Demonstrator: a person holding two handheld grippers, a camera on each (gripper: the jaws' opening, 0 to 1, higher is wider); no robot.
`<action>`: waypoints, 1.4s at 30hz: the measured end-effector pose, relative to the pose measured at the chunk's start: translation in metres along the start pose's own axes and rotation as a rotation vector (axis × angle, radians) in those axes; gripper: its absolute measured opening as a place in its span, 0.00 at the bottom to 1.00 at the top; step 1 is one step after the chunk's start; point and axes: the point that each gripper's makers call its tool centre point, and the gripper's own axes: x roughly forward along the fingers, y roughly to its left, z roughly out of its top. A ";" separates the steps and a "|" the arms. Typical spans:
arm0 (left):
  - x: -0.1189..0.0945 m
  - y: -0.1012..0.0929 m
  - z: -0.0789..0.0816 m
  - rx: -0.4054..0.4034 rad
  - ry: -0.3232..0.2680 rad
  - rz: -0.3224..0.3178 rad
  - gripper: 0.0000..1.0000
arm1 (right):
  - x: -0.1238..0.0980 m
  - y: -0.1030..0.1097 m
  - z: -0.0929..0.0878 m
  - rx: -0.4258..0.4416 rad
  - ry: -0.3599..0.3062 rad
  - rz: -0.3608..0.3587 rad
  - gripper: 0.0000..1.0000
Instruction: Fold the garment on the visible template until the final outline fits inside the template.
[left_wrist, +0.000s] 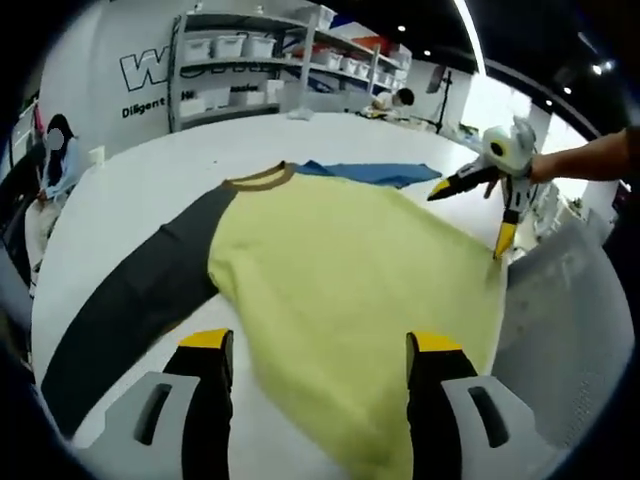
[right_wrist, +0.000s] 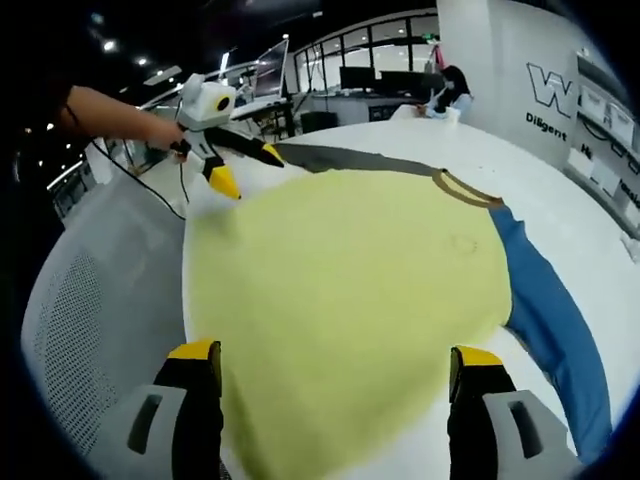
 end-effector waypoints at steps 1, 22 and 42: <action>-0.001 -0.004 -0.002 0.002 -0.001 -0.005 0.68 | 0.000 0.003 -0.001 -0.001 -0.001 0.005 0.91; -0.017 -0.053 -0.041 0.135 0.069 -0.086 0.56 | -0.002 0.032 -0.022 -0.074 0.044 0.034 0.67; -0.024 -0.059 -0.074 0.204 0.180 -0.094 0.45 | -0.009 0.036 -0.039 -0.059 0.064 0.024 0.58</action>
